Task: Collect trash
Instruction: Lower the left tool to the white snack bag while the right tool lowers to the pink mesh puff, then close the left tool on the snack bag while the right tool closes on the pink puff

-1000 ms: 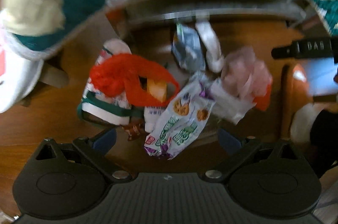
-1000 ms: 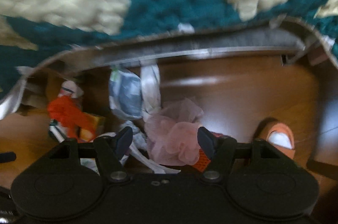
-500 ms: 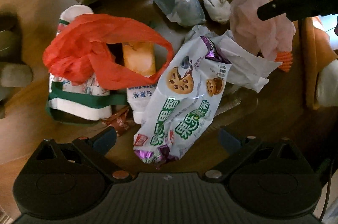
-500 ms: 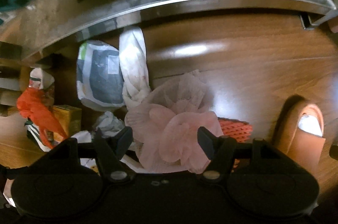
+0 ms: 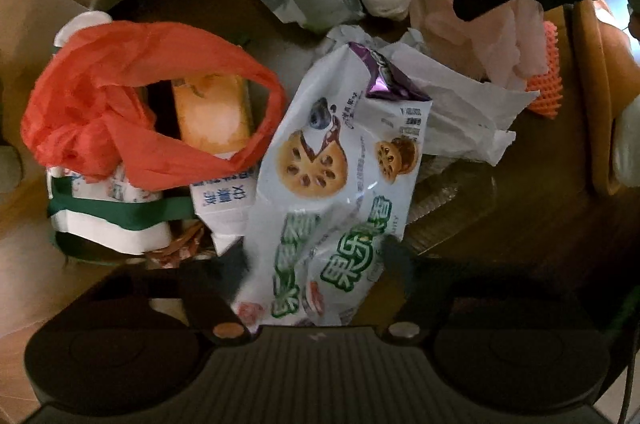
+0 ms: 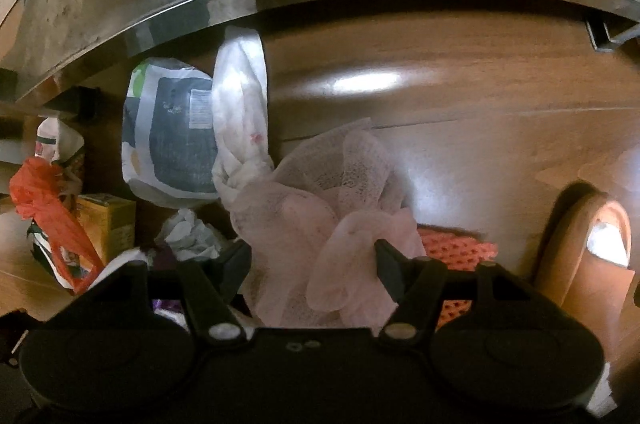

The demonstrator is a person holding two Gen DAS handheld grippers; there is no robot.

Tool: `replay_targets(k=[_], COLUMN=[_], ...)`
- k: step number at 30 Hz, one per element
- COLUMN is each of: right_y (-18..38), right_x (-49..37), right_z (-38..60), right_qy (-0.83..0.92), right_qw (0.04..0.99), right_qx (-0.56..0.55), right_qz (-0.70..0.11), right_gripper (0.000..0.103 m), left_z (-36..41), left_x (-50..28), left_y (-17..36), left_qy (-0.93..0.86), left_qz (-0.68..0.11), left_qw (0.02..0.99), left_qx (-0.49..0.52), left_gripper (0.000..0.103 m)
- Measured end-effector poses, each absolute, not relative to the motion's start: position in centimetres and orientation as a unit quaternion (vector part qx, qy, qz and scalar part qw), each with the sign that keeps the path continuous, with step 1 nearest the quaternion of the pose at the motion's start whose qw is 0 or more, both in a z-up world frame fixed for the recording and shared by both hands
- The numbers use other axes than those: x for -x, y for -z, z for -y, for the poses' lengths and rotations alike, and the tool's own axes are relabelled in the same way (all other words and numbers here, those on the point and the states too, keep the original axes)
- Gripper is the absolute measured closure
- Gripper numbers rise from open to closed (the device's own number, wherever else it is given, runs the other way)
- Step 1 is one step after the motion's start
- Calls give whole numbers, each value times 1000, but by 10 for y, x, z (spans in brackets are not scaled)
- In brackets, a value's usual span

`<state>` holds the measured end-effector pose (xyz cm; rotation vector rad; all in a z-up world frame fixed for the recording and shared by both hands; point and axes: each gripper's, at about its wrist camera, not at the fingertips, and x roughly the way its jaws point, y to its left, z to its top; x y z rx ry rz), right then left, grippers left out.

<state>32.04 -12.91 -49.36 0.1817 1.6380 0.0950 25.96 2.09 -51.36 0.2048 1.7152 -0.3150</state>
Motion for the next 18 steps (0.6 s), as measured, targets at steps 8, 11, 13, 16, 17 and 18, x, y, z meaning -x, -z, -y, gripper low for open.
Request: replay_targets(k=[8,11,13,16,17,18], right_y=[491,490,487,476,472,467], right_x=[-316,-315,-313,-313,-314,-314], right_z=[129,131,131,132,132,132], right_qy=[-40,-46,-46,-45,-44,-44], right_qw=[684,681,685,691,693,694], right_qx=[-62,-69,-56,-56,-56,-56], right_qz=[-726,-727,-725,-719,-718,-716], right_gripper=[93,93,95,96,96,96], left_z=[-21,-19,-18,-16,-16,-16], left_x=[-260,-260,-260,-262,-265,-266], left_y=[511,506,503,496,490,487], left_qy=[144,144,143,138,137,135], left_qz=[-748,-746,-746,-748,-748,-748], left_qw=[645,647,649,647,647,648], left_qx=[-65,-56,-51,-50,-49,-48], left_gripper=[74,77,78,79,79,79])
